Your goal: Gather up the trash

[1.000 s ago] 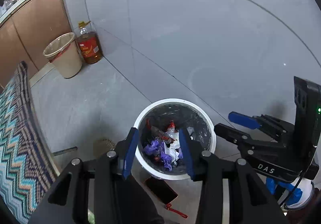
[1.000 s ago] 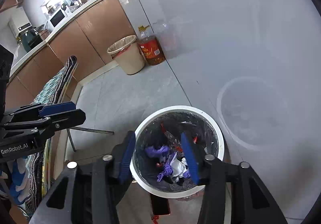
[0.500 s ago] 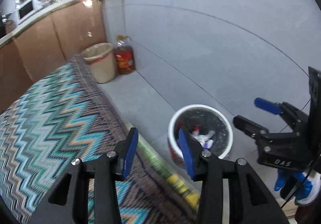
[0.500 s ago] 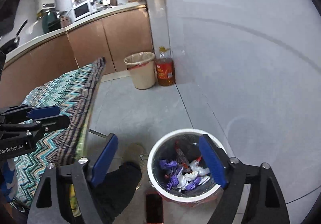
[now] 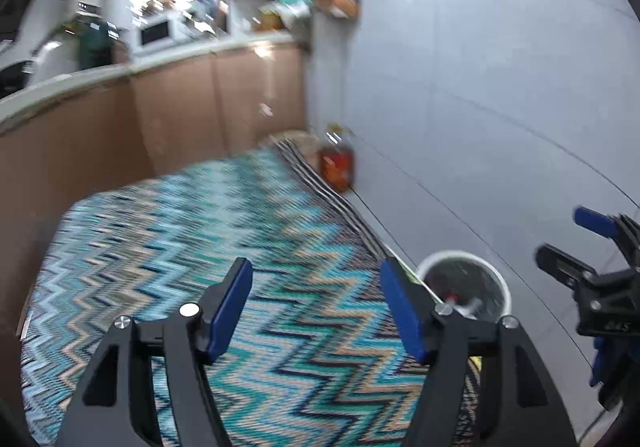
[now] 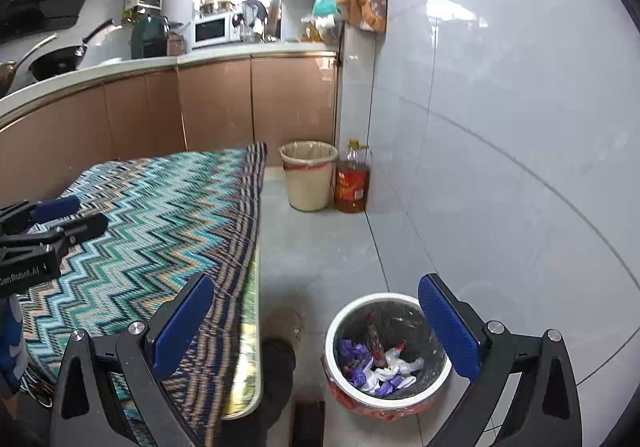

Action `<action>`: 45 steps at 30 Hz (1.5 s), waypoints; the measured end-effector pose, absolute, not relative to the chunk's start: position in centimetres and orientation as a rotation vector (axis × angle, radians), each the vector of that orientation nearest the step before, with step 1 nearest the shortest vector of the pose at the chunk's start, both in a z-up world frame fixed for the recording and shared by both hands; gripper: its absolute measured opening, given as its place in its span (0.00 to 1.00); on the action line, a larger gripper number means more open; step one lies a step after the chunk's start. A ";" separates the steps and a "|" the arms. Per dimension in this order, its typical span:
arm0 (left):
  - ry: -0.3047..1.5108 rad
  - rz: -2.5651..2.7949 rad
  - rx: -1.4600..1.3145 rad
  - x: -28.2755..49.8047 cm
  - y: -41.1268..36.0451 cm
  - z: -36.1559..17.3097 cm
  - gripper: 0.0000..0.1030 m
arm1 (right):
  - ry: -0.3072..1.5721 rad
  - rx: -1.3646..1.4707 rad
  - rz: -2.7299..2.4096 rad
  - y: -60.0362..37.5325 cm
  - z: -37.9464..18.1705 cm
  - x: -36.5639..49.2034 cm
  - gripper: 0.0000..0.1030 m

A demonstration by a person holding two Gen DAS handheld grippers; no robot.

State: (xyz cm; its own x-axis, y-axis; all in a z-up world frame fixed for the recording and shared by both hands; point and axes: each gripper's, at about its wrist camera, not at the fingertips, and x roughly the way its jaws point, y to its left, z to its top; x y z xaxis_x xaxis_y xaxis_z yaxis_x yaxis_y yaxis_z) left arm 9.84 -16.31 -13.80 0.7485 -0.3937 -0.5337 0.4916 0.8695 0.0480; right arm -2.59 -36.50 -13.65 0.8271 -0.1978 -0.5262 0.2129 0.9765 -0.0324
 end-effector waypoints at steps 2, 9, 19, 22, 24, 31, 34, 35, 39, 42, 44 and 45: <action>0.504 -0.454 0.176 9.3 -15.0 -13.3 0.67 | 0.535 0.026 -0.218 -35.7 -13.0 -3.2 1.00; 0.428 -0.348 0.148 7.5 -11.8 -12.6 0.68 | 0.486 0.015 -0.223 -33.5 -11.3 -5.1 1.00; 0.390 -0.246 0.127 6.3 -9.5 -11.9 0.71 | 0.435 0.002 -0.226 -32.3 -9.9 -6.5 1.00; 0.378 -0.241 0.123 5.8 -9.2 -11.8 0.74 | 0.428 0.002 -0.223 -32.2 -9.8 -6.8 1.00; 0.371 -0.240 0.118 5.6 -9.0 -11.7 0.74 | 0.424 0.002 -0.223 -32.0 -9.9 -7.0 1.00; 0.330 -0.229 0.087 4.3 -8.2 -10.8 0.75 | 0.406 0.000 -0.211 -31.8 -9.7 -7.7 1.00; 0.317 -0.221 0.074 3.8 -7.8 -10.5 0.75 | 0.396 0.004 -0.211 -31.8 -9.5 -8.0 1.00; 0.314 -0.220 0.071 3.7 -7.7 -10.3 0.75 | 0.393 0.005 -0.210 -31.7 -9.5 -8.1 1.00; 0.302 -0.226 0.063 3.2 -7.5 -9.8 0.75 | 0.385 0.002 -0.209 -31.7 -9.2 -8.4 1.00; 0.288 -0.229 0.065 2.7 -7.5 -9.5 0.75 | 0.376 0.003 -0.209 -31.8 -9.1 -8.7 1.00; 0.283 -0.228 0.067 2.5 -7.3 -9.4 0.75 | 0.375 0.003 -0.209 -31.8 -9.0 -8.8 1.00; 0.282 -0.228 0.066 2.4 -7.3 -9.4 0.75 | 0.375 0.003 -0.208 -31.8 -9.0 -8.8 1.00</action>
